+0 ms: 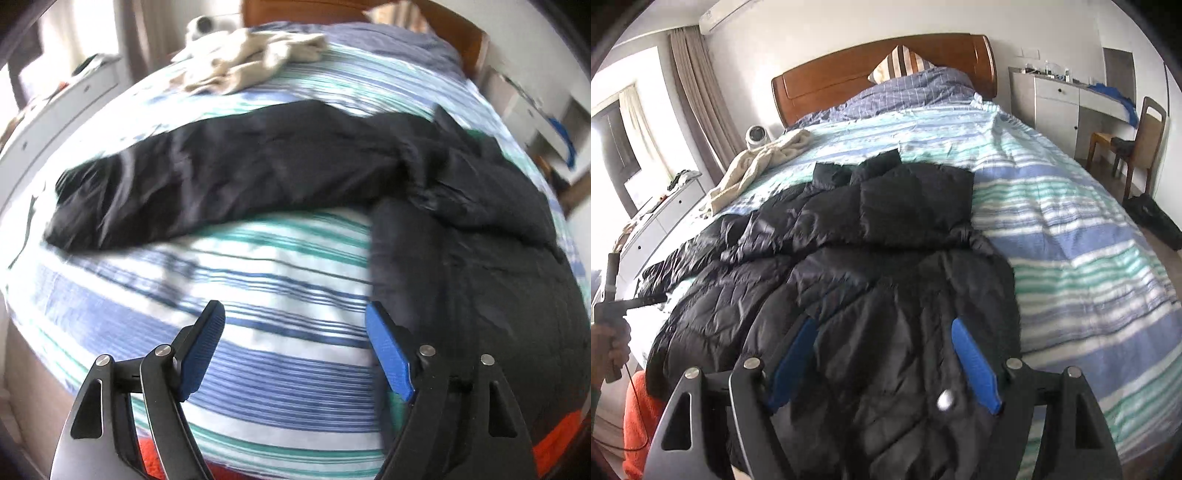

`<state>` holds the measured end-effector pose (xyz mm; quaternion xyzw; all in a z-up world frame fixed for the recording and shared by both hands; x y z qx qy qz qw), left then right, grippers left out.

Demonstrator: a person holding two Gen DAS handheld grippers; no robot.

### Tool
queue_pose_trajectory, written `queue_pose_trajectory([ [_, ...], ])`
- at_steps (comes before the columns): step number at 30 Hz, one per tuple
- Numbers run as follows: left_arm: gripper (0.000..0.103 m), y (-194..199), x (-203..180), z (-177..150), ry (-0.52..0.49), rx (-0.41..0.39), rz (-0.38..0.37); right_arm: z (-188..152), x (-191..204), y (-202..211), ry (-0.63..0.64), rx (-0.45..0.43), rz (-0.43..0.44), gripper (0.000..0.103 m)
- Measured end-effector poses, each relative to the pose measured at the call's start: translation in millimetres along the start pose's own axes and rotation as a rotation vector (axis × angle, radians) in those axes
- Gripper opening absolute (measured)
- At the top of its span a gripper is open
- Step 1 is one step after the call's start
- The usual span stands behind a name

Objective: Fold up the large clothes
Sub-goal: 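Fold the jacket side over the body with the left gripper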

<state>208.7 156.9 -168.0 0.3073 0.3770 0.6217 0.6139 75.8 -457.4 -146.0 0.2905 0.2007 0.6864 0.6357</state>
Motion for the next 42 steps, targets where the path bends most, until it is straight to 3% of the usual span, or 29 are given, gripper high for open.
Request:
queue_pose_trajectory([
  [4, 0.080, -1, 34, 5, 0.090, -0.015, 0.008, -7, 14, -6, -0.005, 0.019, -0.004, 0.078],
  [14, 0.081, -32, 94, 21, 0.273, -0.004, 0.071, -8, 52, -6, 0.025, -0.013, 0.077, 0.078],
  [20, 0.081, -47, 122, 10, 0.455, 0.011, 0.014, -10, 54, 6, 0.070, -0.032, 0.064, 0.078],
  [25, 0.081, -52, 141, 5, 0.565, -0.032, -0.049, -13, 48, 11, 0.052, -0.026, 0.053, 0.078],
  [31, 0.086, -65, 168, 19, 0.662, -0.090, -0.052, -8, 64, 6, 0.089, -0.012, 0.063, 0.078],
  [35, 0.086, -73, 192, 21, 0.807, -0.132, -0.036, -6, 84, 4, 0.112, -0.018, 0.106, 0.078],
  [36, 0.084, -73, 195, 22, 0.833, -0.148, -0.028, -7, 88, 3, 0.115, -0.017, 0.115, 0.078],
  [37, 0.075, -73, 196, 24, 0.845, -0.153, -0.012, -8, 92, 3, 0.120, -0.012, 0.129, 0.078],
  [38, 0.048, -74, 197, 27, 0.852, -0.163, 0.013, -10, 96, 2, 0.125, -0.009, 0.135, 0.078],
  [40, 0.015, -76, 201, 31, 0.851, -0.151, 0.055, -14, 99, 2, 0.134, -0.005, 0.140, 0.078],
  [42, 0.009, -71, 200, 37, 0.836, -0.157, 0.055, -19, 100, 3, 0.138, 0.000, 0.143, 0.078],
])
Point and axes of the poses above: each gripper's, at about its wrist camera, not at the fingertips, and y roughly against the way its jaws point, x to its left, z to its top, the point moved 2 cm from there along -y, roughly the way its jaws point, and after that the axes turned 2 degrees about -y, right-handed, at the moved point
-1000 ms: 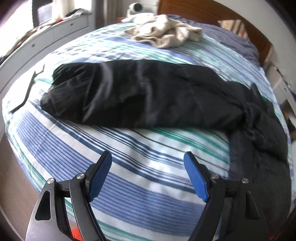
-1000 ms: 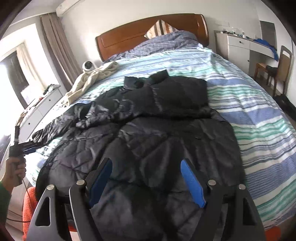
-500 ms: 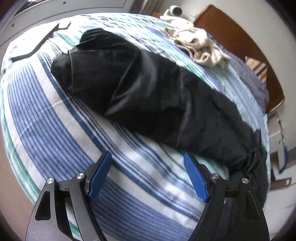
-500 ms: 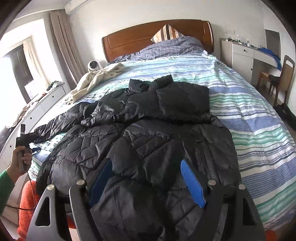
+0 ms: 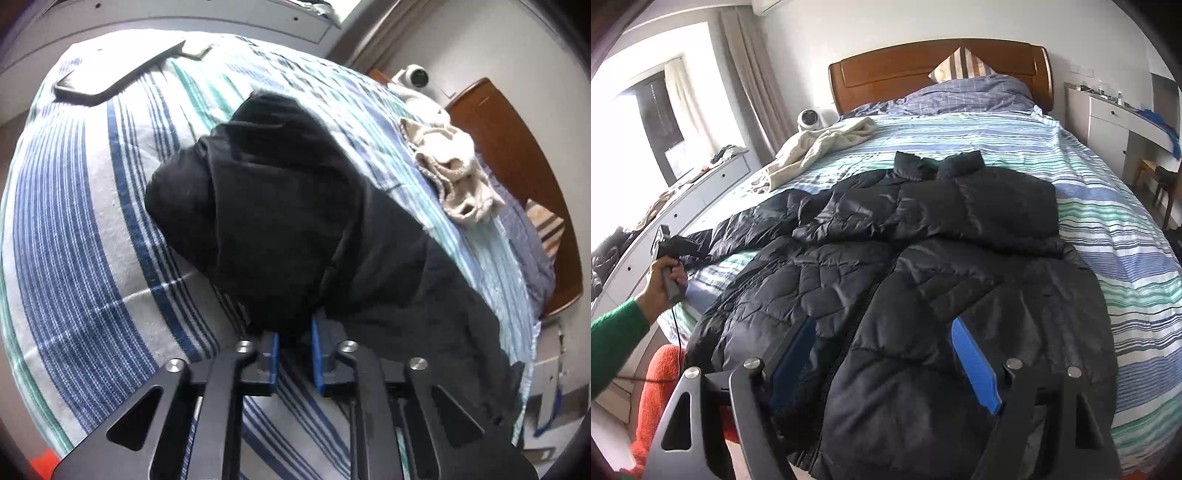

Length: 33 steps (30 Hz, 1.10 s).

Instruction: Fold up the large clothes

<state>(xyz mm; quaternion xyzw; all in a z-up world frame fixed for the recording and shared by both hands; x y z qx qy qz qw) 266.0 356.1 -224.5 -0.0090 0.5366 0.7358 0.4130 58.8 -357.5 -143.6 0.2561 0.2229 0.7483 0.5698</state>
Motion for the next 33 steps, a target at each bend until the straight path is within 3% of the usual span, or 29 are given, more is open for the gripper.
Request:
queue_pose_trajectory([
  [4, 0.004, 43, -45, 1, -0.208, -0.128, 0.058, -8, -7, 4, -0.026, 0.003, -0.004, 0.078],
  [8, 0.004, 97, -123, -7, -0.431, -0.272, 0.021, -13, -22, 10, -0.076, -0.014, -0.010, 0.078],
  [11, 0.004, 141, -207, -35, -0.643, -0.383, -0.077, -12, -34, 16, -0.113, -0.035, -0.014, 0.078],
  [13, 0.004, 171, -268, -75, -0.804, -0.442, -0.178, -11, -40, 20, -0.127, -0.051, -0.018, 0.078],
  [16, 0.004, 198, -332, -143, -1.000, -0.479, -0.306, -8, -50, 31, -0.141, -0.080, -0.036, 0.078],
  [19, 0.004, 202, -367, -212, -1.143, -0.451, -0.402, -1, -66, 42, -0.144, -0.109, -0.075, 0.078],
  [22, 0.004, 181, -385, -293, -1.290, -0.353, -0.458, 8, -86, 51, -0.159, -0.136, -0.119, 0.078],
  [24, 0.004, 153, -385, -341, -1.387, -0.236, -0.458, 14, -100, 52, -0.175, -0.144, -0.131, 0.078],
  [27, 0.012, 113, -376, -409, -1.573, -0.074, -0.379, 27, -121, 44, -0.195, -0.129, -0.138, 0.078],
  [30, 0.025, 100, -354, -442, -1.672, -0.027, -0.330, 43, -138, 26, -0.231, -0.101, -0.091, 0.078],
  [32, 0.057, 112, -341, -443, -1.676, -0.025, -0.358, 58, -149, 6, -0.283, -0.070, -0.009, 0.078],
  [33, 0.065, 120, -332, -436, -1.658, -0.021, -0.390, 62, -151, -3, -0.303, -0.059, 0.016, 0.078],
])
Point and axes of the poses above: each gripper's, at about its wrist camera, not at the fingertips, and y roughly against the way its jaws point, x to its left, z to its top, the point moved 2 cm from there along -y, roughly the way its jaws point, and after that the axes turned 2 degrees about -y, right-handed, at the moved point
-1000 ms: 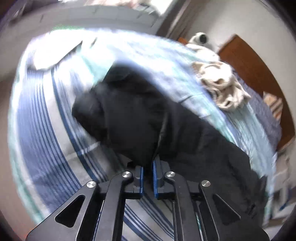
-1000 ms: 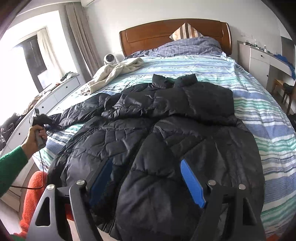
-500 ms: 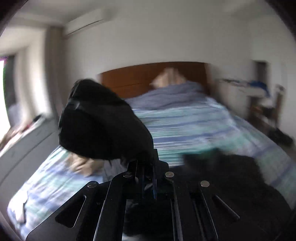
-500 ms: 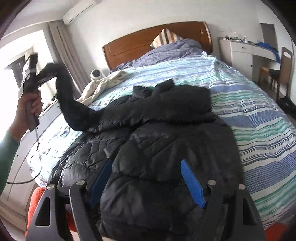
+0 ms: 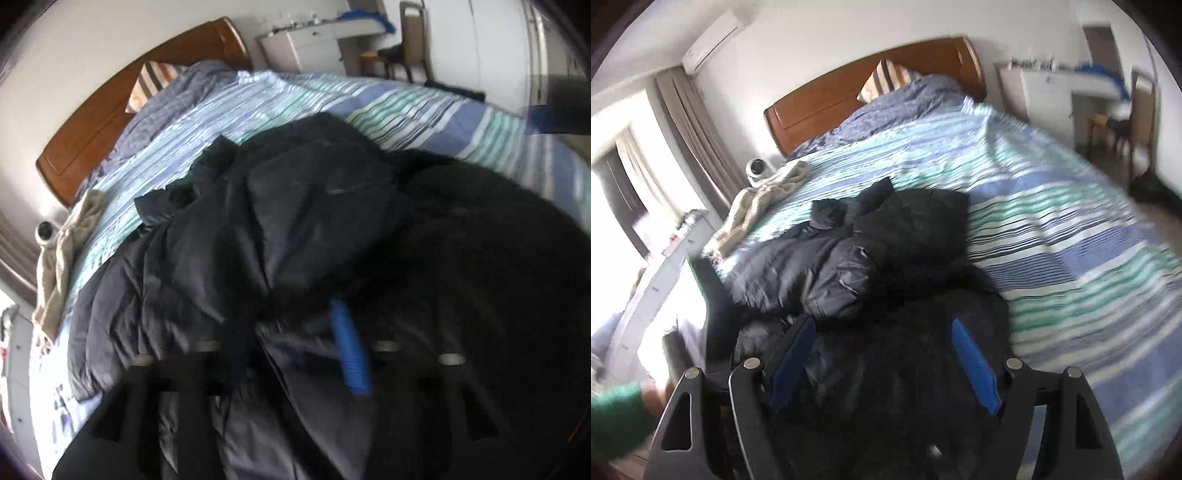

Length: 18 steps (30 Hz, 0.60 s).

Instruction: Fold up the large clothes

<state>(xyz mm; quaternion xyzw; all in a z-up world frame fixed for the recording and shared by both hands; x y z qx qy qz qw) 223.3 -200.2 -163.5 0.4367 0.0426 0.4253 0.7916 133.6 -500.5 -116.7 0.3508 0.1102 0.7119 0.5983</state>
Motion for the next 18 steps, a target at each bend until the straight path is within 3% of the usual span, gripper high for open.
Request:
queue_pose_trajectory([
  [1, 0.072, 10, 1, -4, 0.015, -0.017, -0.013, 7, -2, -14, -0.032, 0.023, 0.036, 0.079],
  [2, 0.072, 23, 7, -12, 0.032, -0.031, -0.031, 13, -3, -33, -0.066, 0.065, 0.090, 0.079],
  [7, 0.072, 51, 25, -47, 0.102, -0.012, -0.026, 23, -3, -114, -0.166, 0.173, 0.081, 0.079],
  [9, 0.072, 56, 41, -66, 0.144, 0.016, -0.003, 24, 5, -132, -0.171, 0.202, 0.136, 0.079],
  [10, 0.072, 55, 49, -68, 0.157, 0.025, 0.006, 27, 15, -138, -0.137, 0.214, 0.120, 0.063],
  [11, 0.072, 58, 61, -78, 0.187, 0.041, 0.018, 35, 23, -137, -0.077, 0.196, 0.071, 0.015],
  [12, 0.072, 61, 69, -83, 0.209, 0.049, 0.024, 48, 31, -131, -0.022, 0.156, 0.066, 0.009],
  [15, 0.072, 70, 105, -97, 0.311, 0.057, 0.032, 87, 31, -113, 0.041, 0.048, -0.026, 0.009],
  [18, 0.075, 73, 144, -100, 0.427, 0.035, 0.040, 101, 10, -125, 0.072, 0.043, -0.155, 0.009],
])
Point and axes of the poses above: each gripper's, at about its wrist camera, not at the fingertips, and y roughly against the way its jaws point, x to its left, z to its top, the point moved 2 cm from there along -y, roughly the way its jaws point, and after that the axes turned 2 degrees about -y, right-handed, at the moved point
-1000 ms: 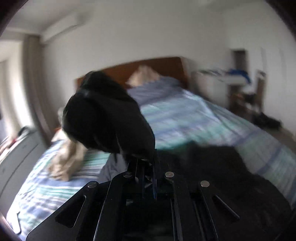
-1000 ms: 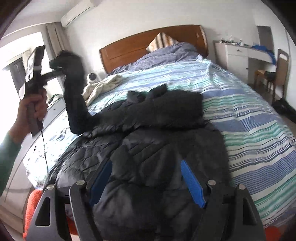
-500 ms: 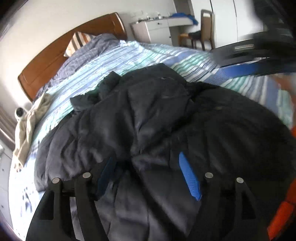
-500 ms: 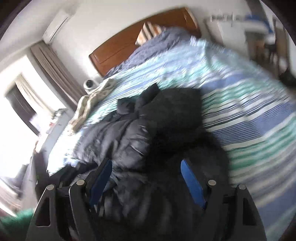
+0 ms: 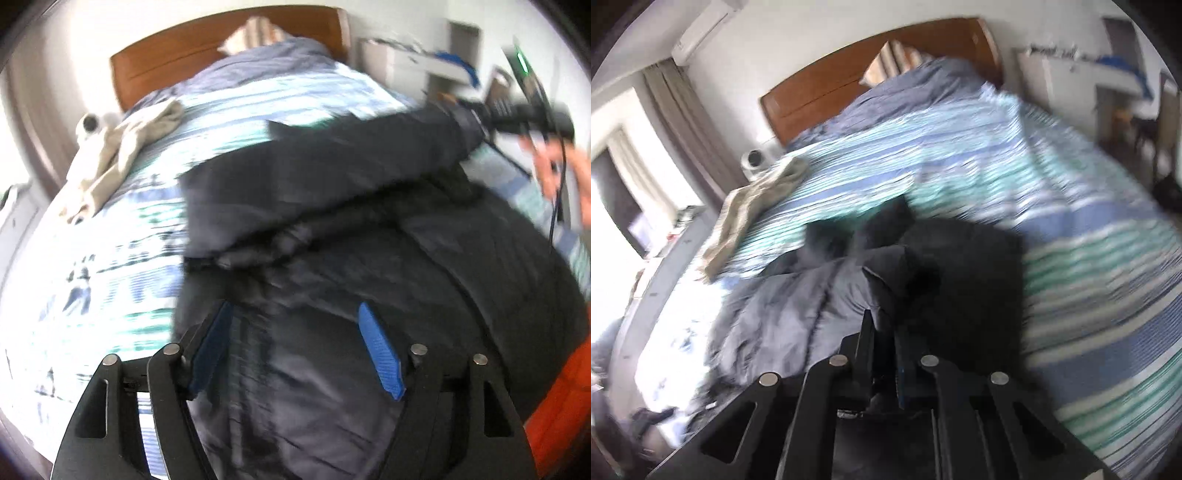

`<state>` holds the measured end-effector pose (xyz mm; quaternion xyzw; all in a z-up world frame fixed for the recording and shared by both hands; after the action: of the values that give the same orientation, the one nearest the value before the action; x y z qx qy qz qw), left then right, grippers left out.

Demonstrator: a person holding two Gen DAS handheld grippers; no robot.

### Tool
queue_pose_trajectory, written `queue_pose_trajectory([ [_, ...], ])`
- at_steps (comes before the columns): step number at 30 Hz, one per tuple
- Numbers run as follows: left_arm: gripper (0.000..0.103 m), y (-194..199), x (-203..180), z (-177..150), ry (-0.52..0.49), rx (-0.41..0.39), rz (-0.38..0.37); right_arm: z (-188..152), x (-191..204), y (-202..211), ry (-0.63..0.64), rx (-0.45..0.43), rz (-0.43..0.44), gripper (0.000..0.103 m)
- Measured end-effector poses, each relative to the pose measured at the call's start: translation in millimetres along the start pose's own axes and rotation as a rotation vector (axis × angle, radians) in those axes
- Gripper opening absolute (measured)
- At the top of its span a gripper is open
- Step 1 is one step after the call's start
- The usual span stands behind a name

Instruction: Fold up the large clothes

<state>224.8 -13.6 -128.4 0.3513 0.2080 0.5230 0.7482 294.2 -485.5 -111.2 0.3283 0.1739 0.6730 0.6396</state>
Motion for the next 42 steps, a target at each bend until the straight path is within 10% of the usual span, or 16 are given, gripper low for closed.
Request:
queue_pose_trajectory([
  [3, 0.076, -6, 23, 14, 0.075, -0.006, 0.018, -16, -12, -36, 0.034, 0.128, -0.091, 0.021],
  [5, 0.076, -13, 36, 28, 0.118, -0.003, 0.028, -31, -12, -48, 0.074, 0.178, -0.121, 0.069],
  [6, 0.076, -17, 45, 39, 0.144, -0.008, 0.024, -33, -10, -38, 0.090, 0.140, -0.115, 0.073],
  [12, 0.079, -74, 50, 86, 0.115, 0.010, 0.007, -12, 27, 13, 0.210, -0.058, -0.009, 0.073],
  [20, 0.080, -170, 41, 63, 0.142, 0.103, -0.004, -32, 20, -98, 0.177, 0.185, 0.046, 0.070],
  [34, 0.083, -121, 51, 112, 0.191, 0.056, -0.089, -51, 9, -108, 0.148, 0.088, 0.051, 0.071],
  [42, 0.086, -236, 87, 132, 0.432, 0.146, -0.036, -54, 9, -108, 0.135, 0.070, 0.067, 0.071],
])
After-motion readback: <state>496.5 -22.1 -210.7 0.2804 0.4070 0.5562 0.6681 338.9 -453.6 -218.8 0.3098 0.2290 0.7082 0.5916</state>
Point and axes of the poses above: each gripper's, at about its wrist camera, not at the fingertips, and y roughly against the way its jaws point, x to its left, z to its top, the point moved 2 cm from there along -y, roughly the way its jaws point, and after that the axes turned 2 degrees about -y, right-handed, at the moved point
